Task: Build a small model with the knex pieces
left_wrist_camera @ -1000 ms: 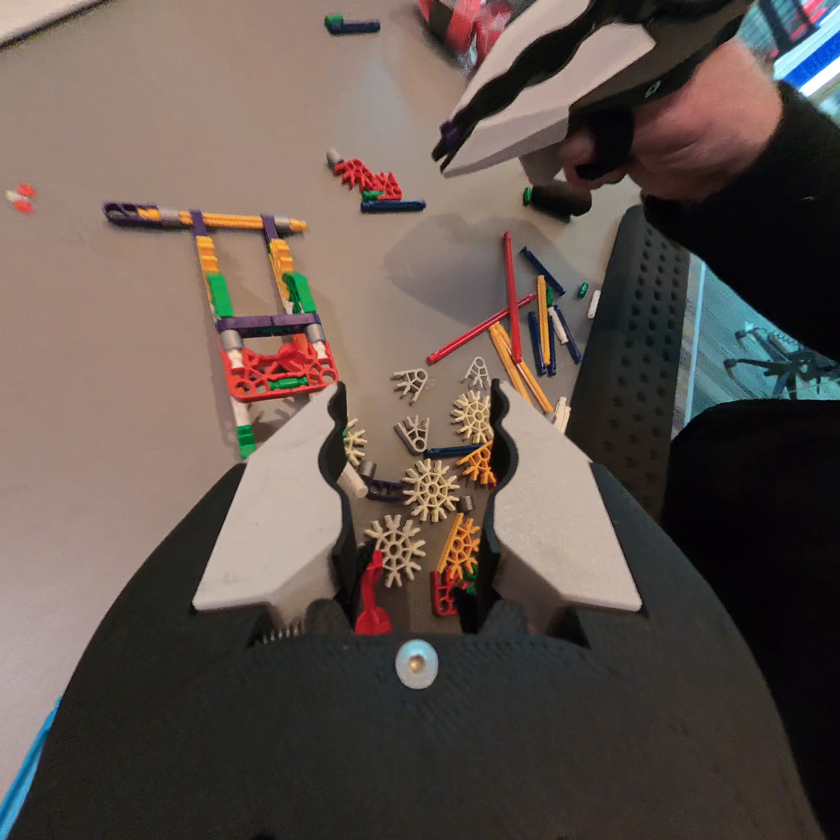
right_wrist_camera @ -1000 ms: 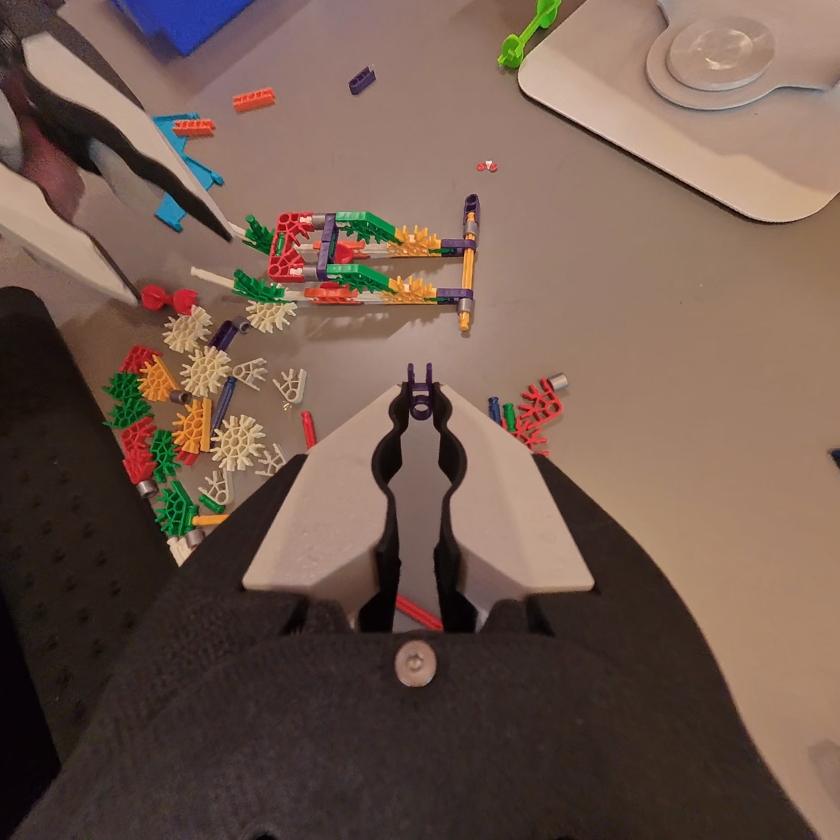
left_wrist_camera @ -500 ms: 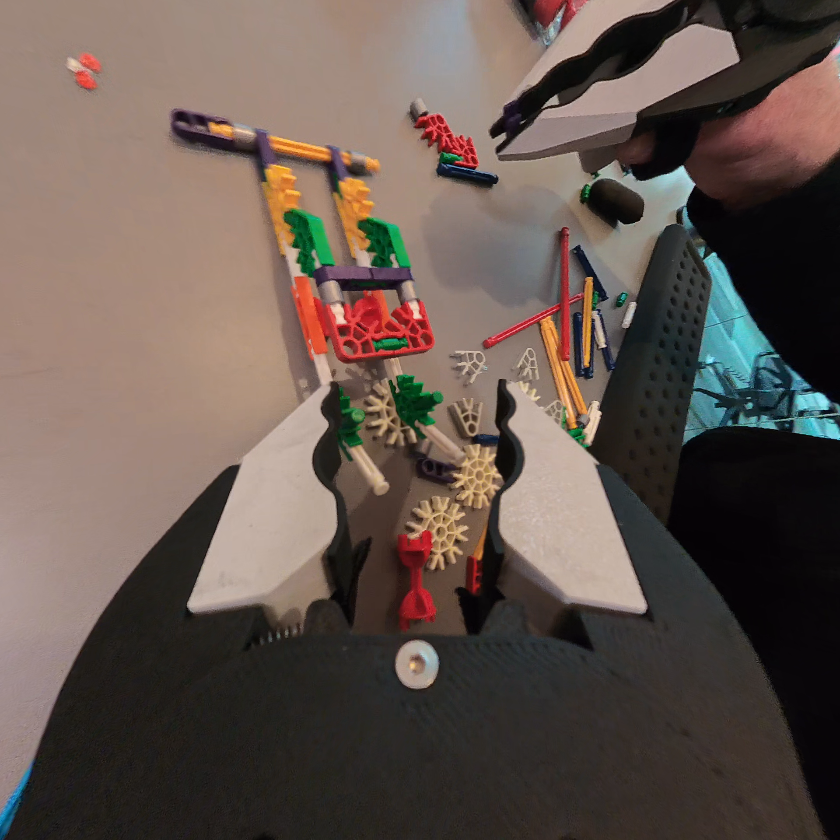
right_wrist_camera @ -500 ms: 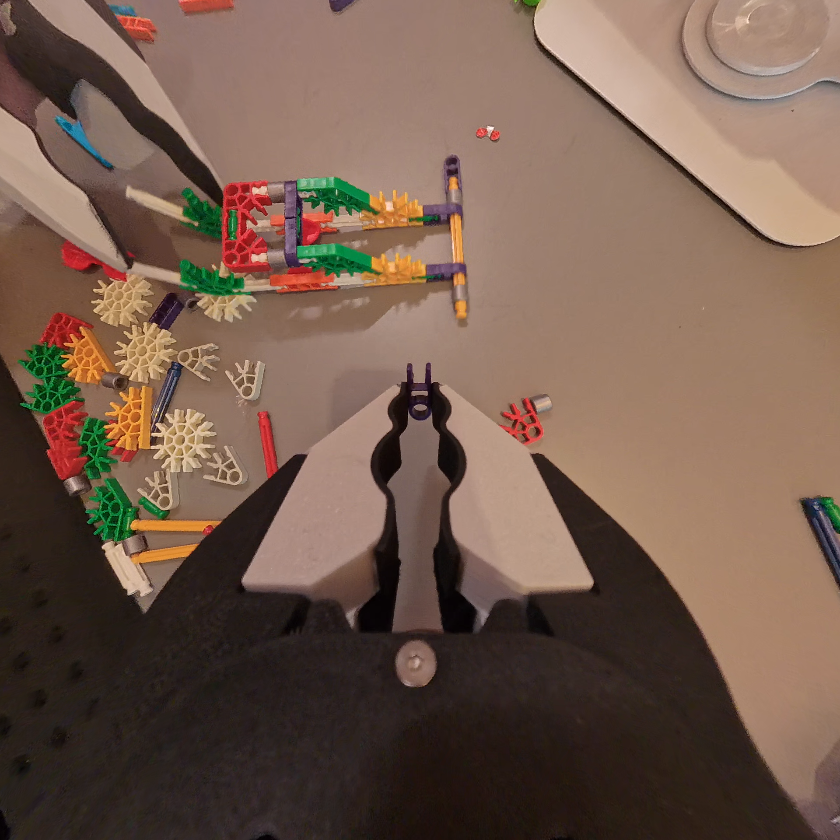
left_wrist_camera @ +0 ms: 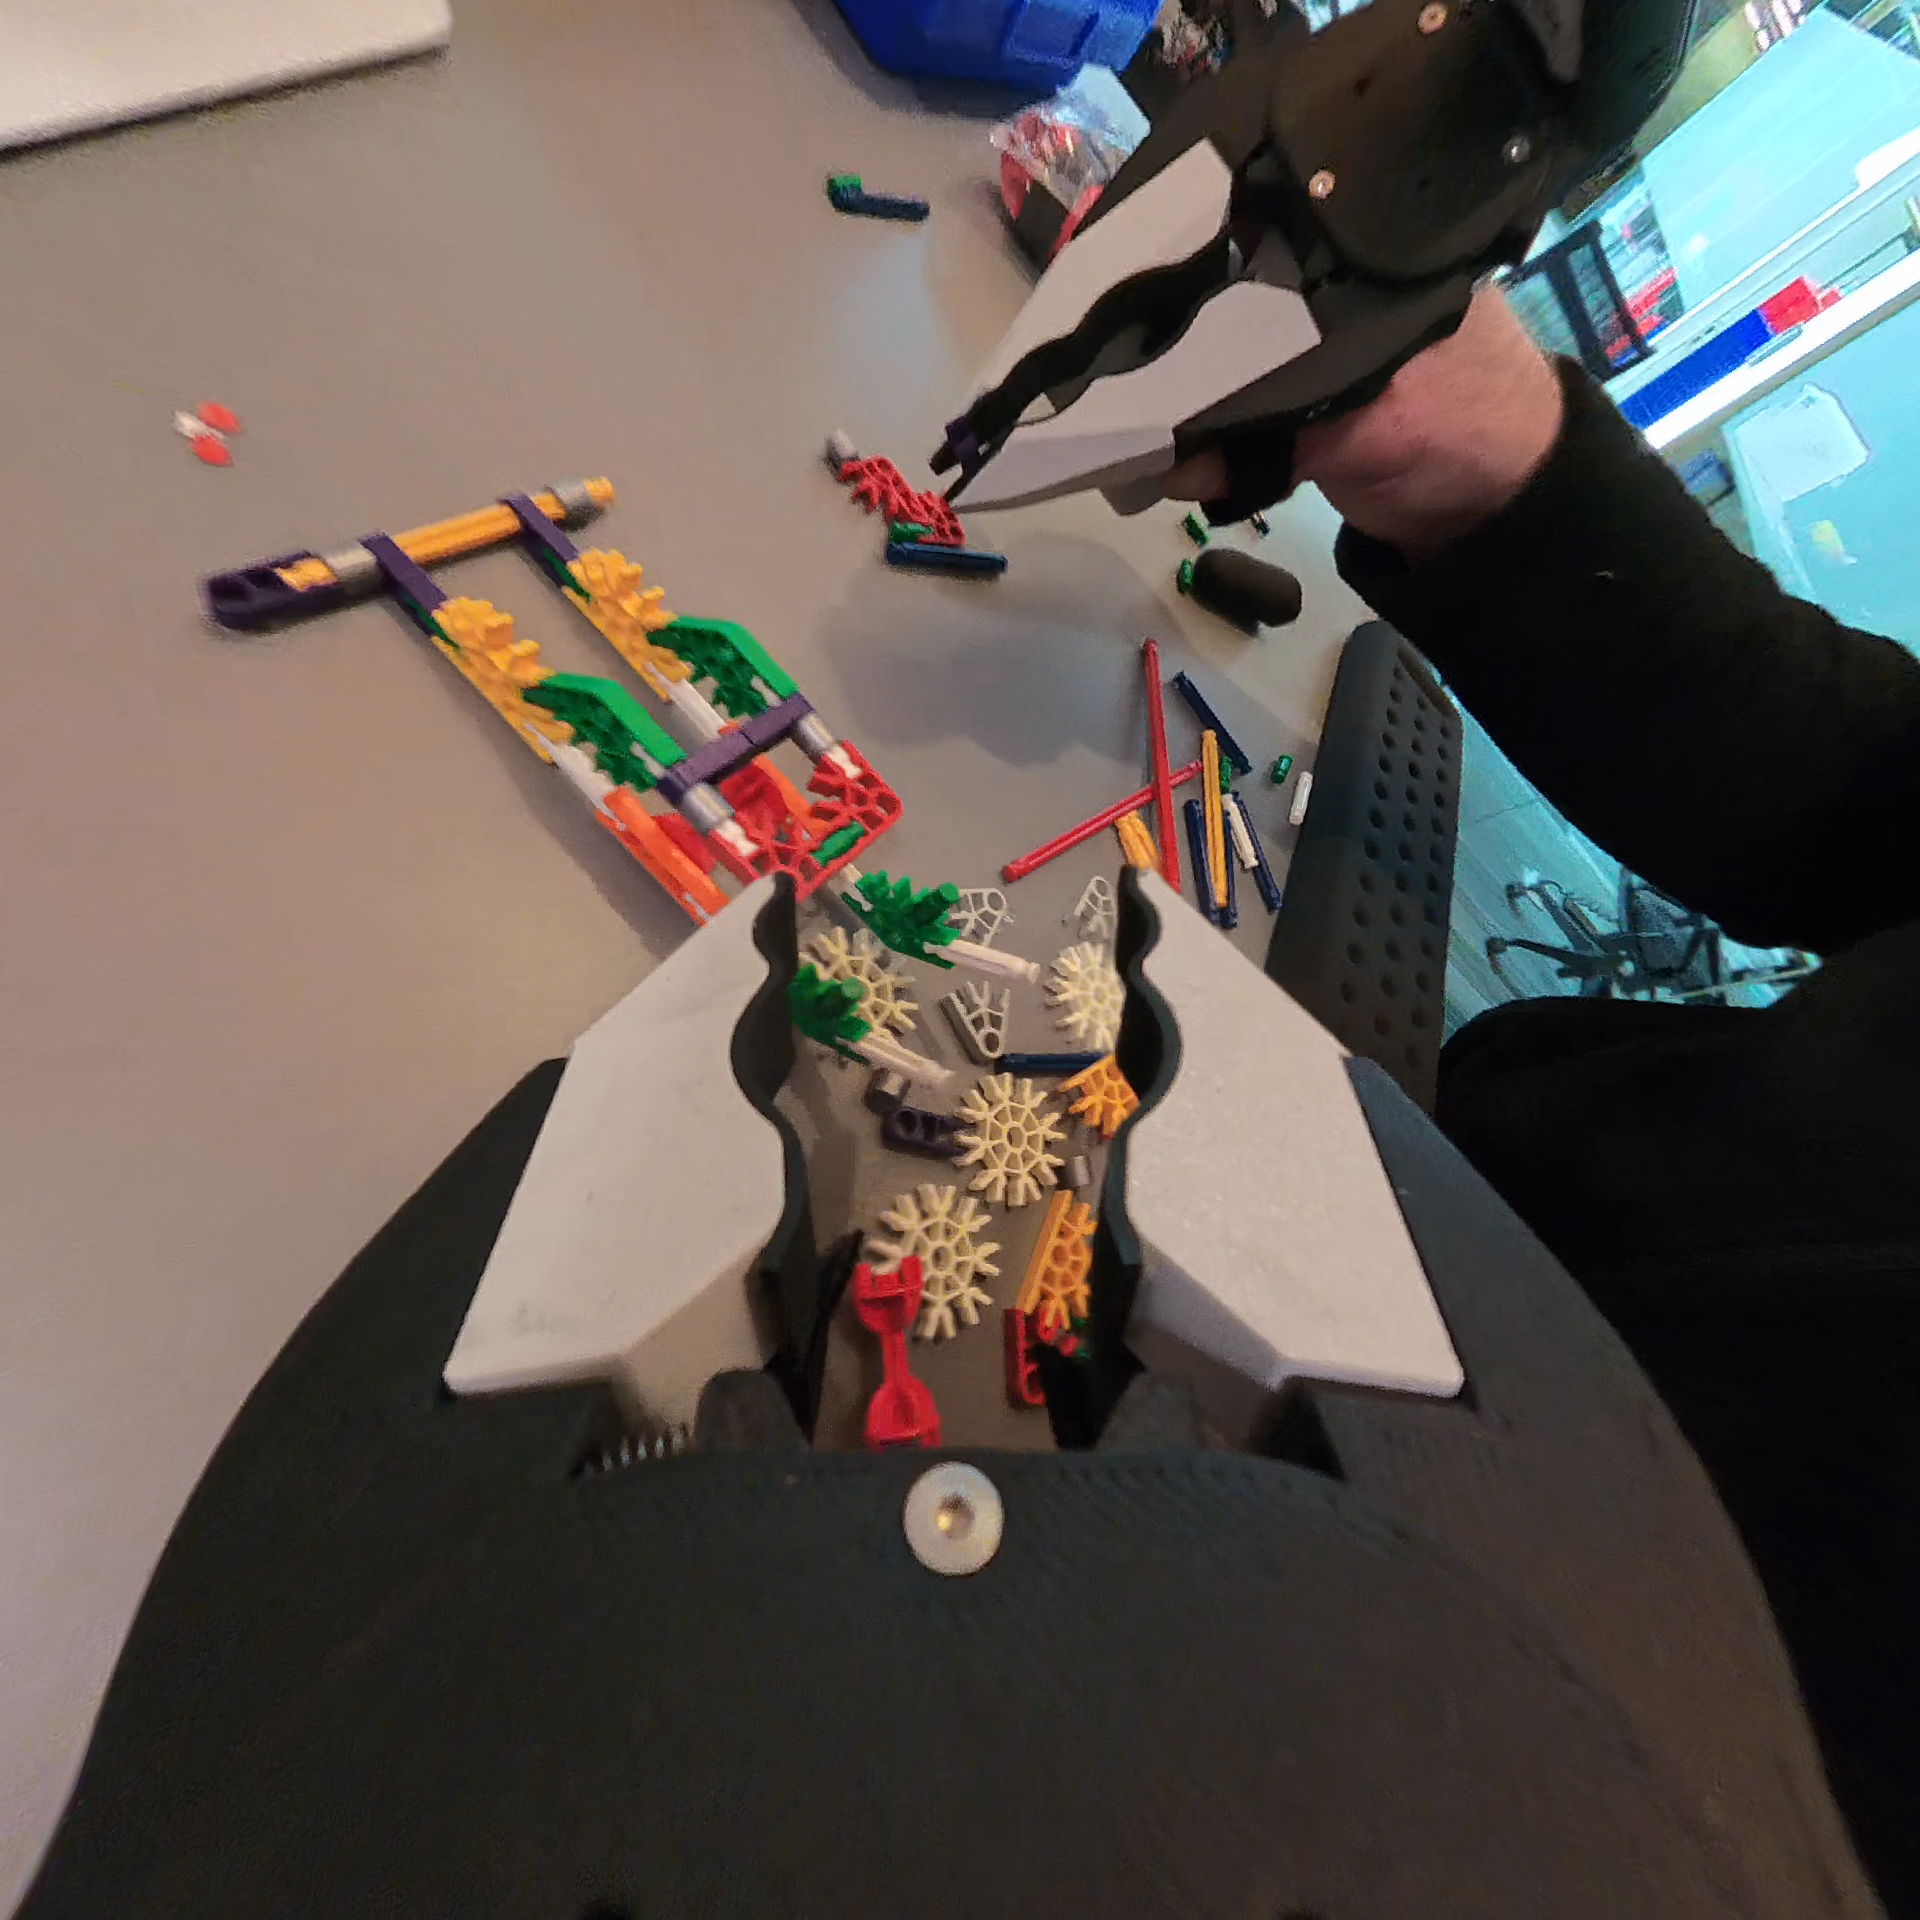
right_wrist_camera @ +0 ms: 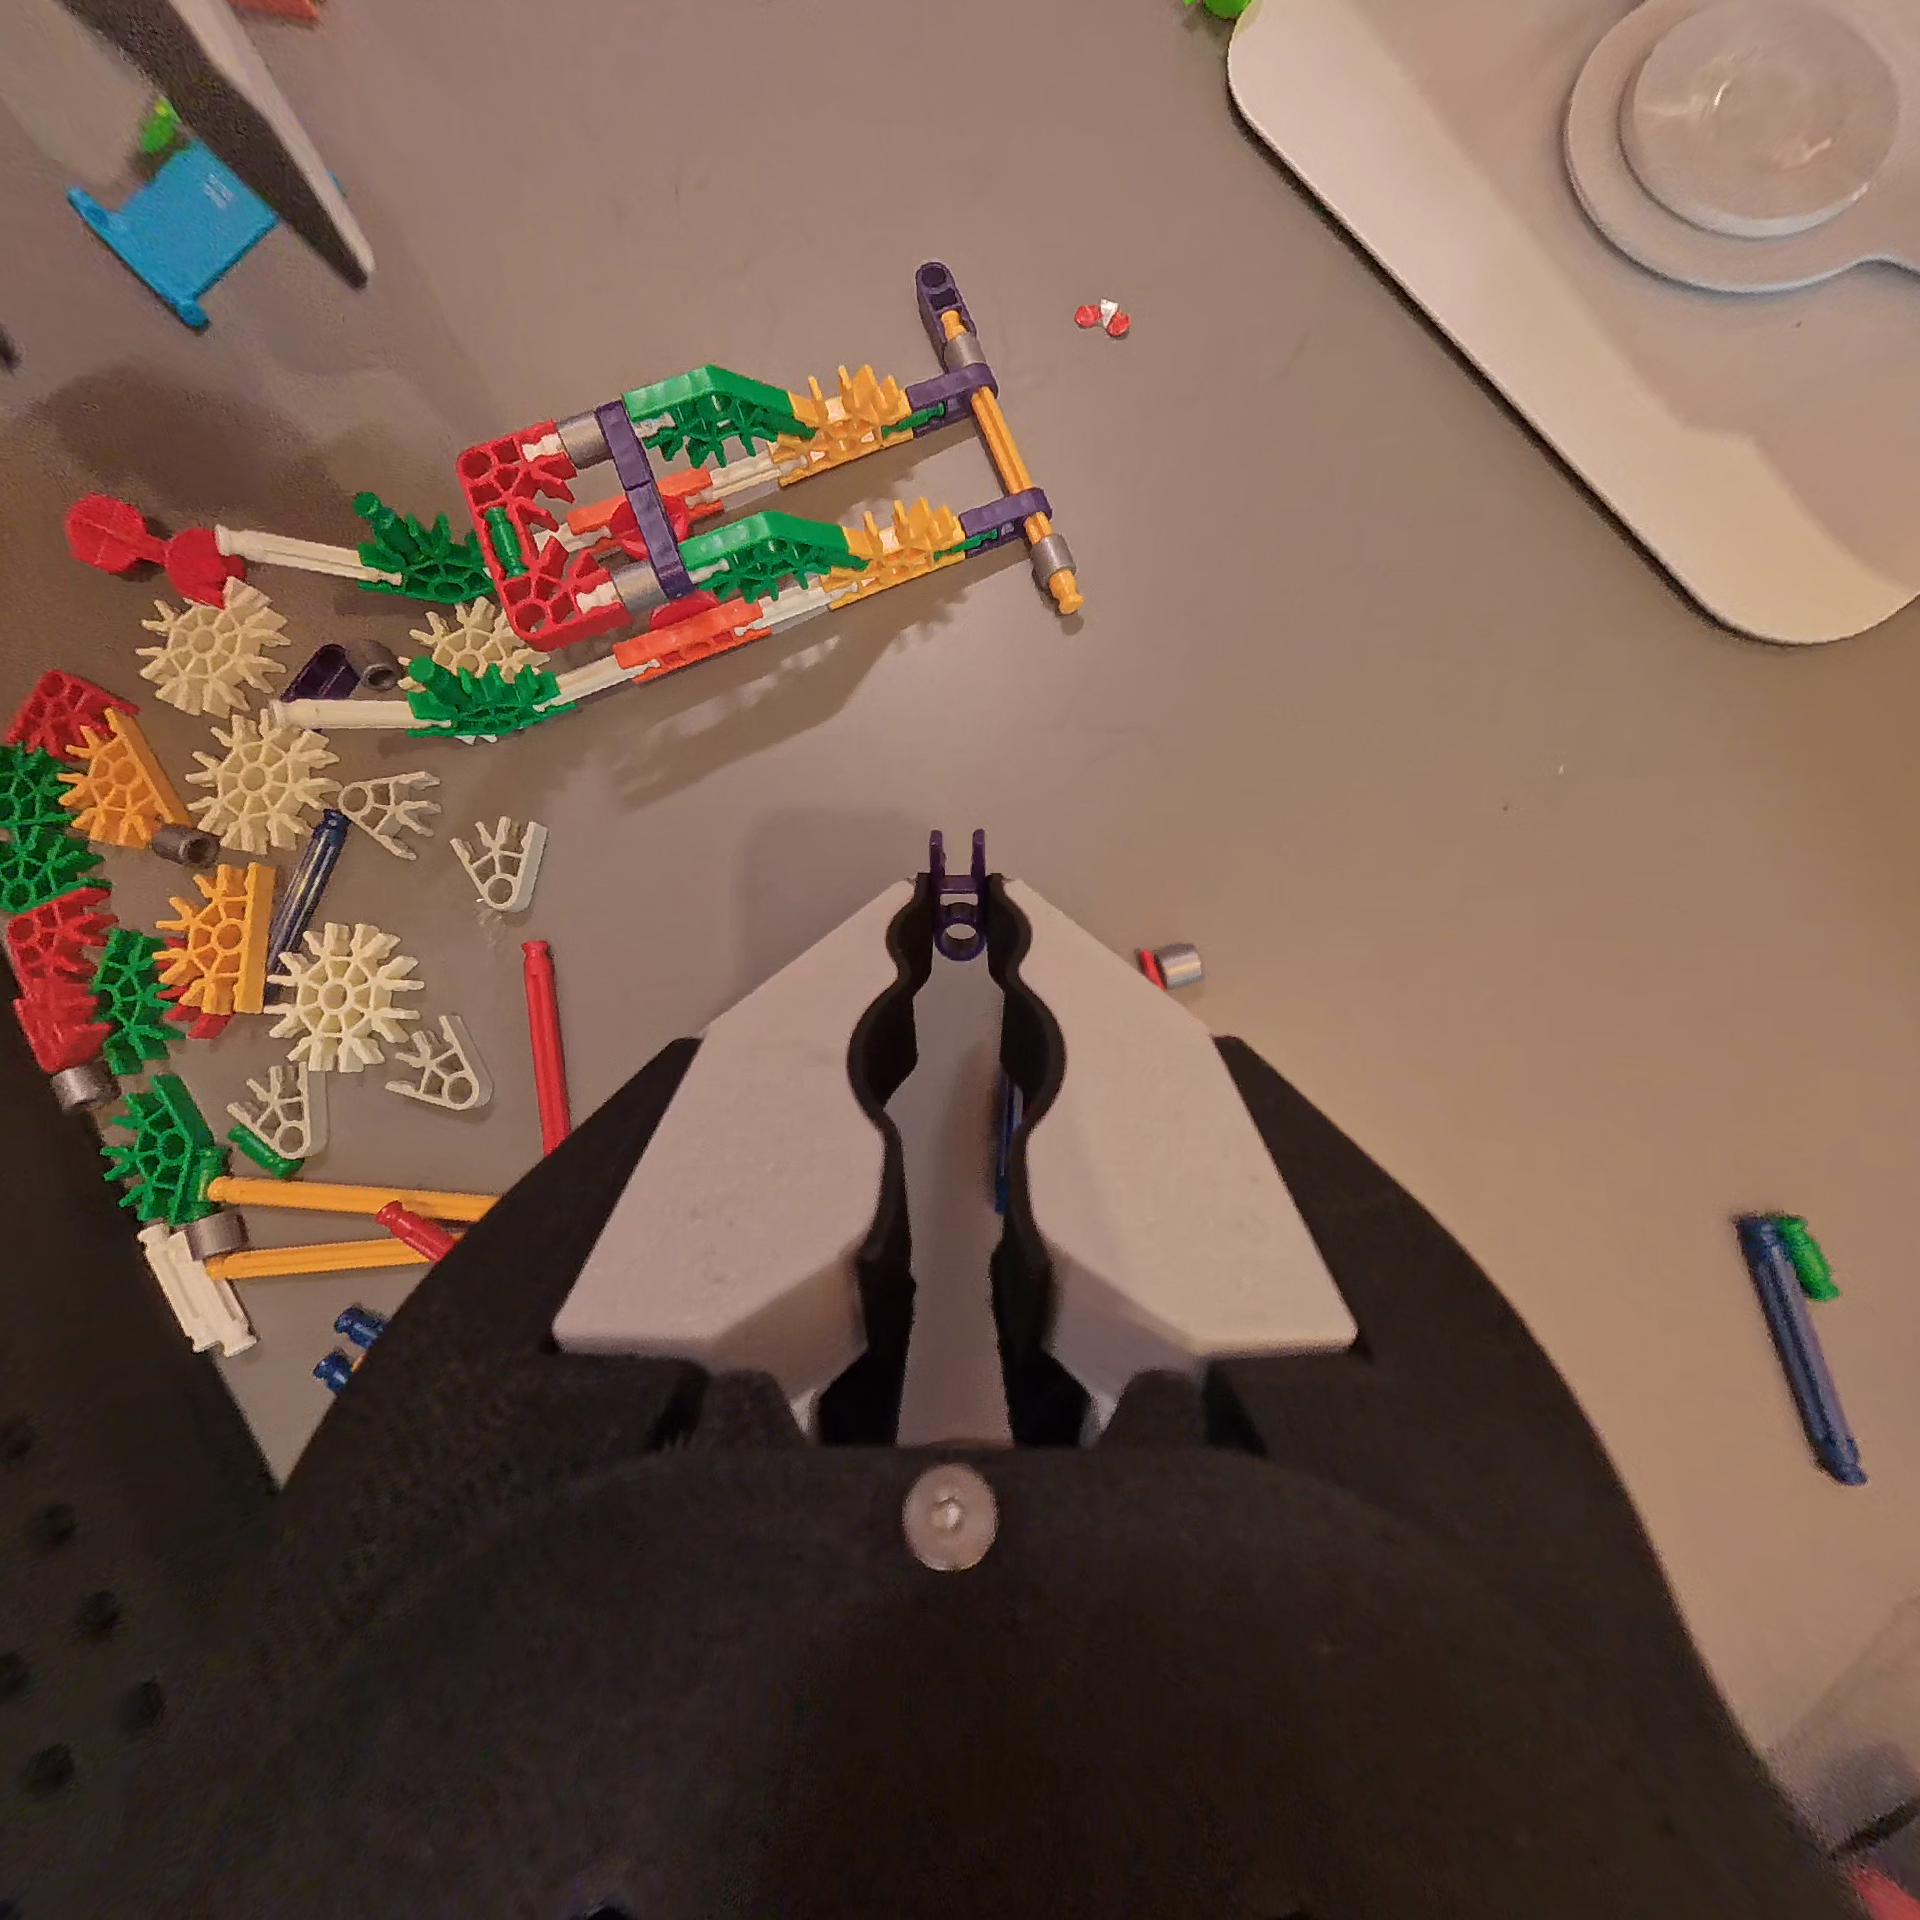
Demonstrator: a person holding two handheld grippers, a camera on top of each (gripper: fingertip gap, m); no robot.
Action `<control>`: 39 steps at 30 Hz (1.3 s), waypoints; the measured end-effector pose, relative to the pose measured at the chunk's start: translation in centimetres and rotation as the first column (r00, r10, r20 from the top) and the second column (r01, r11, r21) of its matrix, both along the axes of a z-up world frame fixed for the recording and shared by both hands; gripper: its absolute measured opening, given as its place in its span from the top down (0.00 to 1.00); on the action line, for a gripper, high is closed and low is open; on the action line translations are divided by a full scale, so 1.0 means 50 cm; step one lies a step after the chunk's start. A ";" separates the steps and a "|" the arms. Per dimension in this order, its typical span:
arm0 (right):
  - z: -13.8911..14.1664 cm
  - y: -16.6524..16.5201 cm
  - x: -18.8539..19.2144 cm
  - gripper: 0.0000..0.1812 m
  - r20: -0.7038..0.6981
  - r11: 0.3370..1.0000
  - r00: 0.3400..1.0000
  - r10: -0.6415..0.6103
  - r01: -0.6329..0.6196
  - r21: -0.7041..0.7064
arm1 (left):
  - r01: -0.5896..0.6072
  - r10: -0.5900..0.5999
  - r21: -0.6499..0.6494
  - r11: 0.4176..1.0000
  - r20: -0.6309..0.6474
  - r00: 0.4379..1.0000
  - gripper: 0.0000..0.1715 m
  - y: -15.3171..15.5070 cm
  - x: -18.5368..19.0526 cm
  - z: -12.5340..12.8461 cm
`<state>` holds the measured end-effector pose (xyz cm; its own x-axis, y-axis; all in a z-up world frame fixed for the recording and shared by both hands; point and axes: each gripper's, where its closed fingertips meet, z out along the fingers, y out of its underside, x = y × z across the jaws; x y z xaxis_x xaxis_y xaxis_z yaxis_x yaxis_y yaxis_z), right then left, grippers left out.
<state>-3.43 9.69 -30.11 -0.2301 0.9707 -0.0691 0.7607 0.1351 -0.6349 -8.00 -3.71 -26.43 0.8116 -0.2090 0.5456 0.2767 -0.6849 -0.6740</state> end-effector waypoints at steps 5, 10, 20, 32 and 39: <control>0.007 0.005 -0.024 0.97 0.004 0.997 0.998 0.065 -0.065 0.043 | -0.058 0.064 0.055 0.997 -0.124 0.990 0.79 0.019 -0.087 0.009; 0.004 0.010 -0.053 0.97 0.025 0.986 0.990 0.136 -0.138 0.098 | -0.008 0.023 0.054 0.998 -0.272 0.962 0.86 0.052 -0.129 -0.013; -0.032 0.017 -0.108 0.97 0.093 0.952 0.953 0.287 -0.295 0.085 | 0.147 -0.127 0.003 0.989 -0.485 0.865 0.88 0.134 -0.175 -0.074; -0.074 0.022 -0.148 0.97 0.218 0.898 0.892 0.397 -0.426 0.106 | 0.236 -0.226 -0.043 0.971 -0.487 0.843 0.87 0.173 -0.195 -0.120; -0.094 0.022 -0.154 0.97 0.312 0.877 0.857 0.409 -0.464 0.123 | 0.281 -0.283 -0.076 0.957 -0.469 0.837 0.87 0.180 -0.197 -0.140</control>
<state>-11.14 10.78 -34.80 -0.6319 0.7749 -0.0178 0.7315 0.5887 -0.3441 -17.83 5.32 -33.42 0.8769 -0.4666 0.1156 -0.2777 -0.6879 -0.6706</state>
